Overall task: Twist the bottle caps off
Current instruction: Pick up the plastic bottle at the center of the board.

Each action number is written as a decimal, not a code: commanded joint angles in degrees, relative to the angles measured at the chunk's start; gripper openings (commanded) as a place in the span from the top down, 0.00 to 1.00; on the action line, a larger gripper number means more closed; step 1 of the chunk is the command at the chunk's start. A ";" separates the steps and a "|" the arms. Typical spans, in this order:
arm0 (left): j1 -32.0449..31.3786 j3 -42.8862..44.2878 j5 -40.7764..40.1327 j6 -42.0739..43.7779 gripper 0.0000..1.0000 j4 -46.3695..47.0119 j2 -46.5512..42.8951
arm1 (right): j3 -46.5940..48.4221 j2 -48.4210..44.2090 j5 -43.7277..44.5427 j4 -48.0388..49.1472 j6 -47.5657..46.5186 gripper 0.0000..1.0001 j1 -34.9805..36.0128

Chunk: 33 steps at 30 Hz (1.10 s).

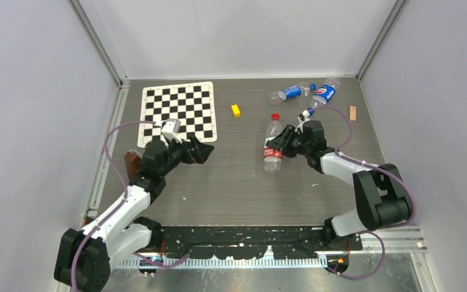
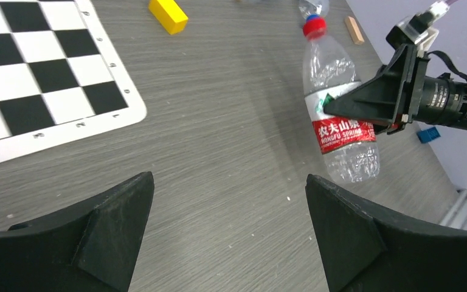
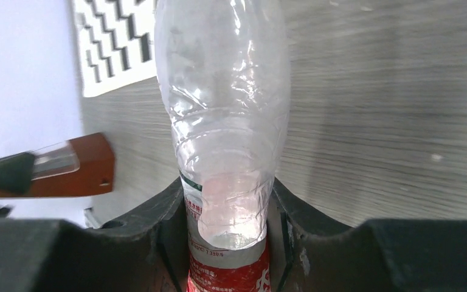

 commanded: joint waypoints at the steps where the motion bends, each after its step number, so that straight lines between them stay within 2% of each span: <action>1: 0.06 4.31 9.41 -4.11 0.02 9.37 6.00 | -4.19 -4.40 -6.17 22.88 8.08 0.61 1.02; 4: 0.06 5.36 14.53 -9.54 0.02 15.70 11.41 | -6.87 -4.49 -10.72 32.57 11.19 0.61 2.66; 8: -0.06 4.03 21.83 -19.10 0.01 34.53 20.20 | -6.83 -3.92 -16.95 39.97 13.23 0.61 4.61; 11: -0.93 5.44 25.33 -24.87 0.04 43.37 26.18 | -7.82 -3.86 -18.77 45.81 14.83 0.61 5.87; 14: -2.79 7.54 26.83 -28.26 0.08 48.70 31.32 | -8.64 -3.81 -19.71 50.22 17.44 0.61 6.32; 17: -5.01 8.12 25.26 -30.90 0.09 55.21 34.52 | -8.37 -4.70 -20.90 50.55 18.09 0.61 6.68; 24: -9.44 11.99 22.78 -29.85 0.16 53.64 35.99 | -6.47 -7.74 -23.53 42.19 14.27 0.61 7.42; 30: -11.62 12.90 19.38 -23.41 0.17 43.85 33.19 | -6.68 -8.61 -24.64 40.61 11.97 0.61 9.32; 33: -12.43 12.61 17.74 -20.03 0.21 39.60 31.96 | -5.95 -7.38 -26.02 41.23 11.63 0.61 11.05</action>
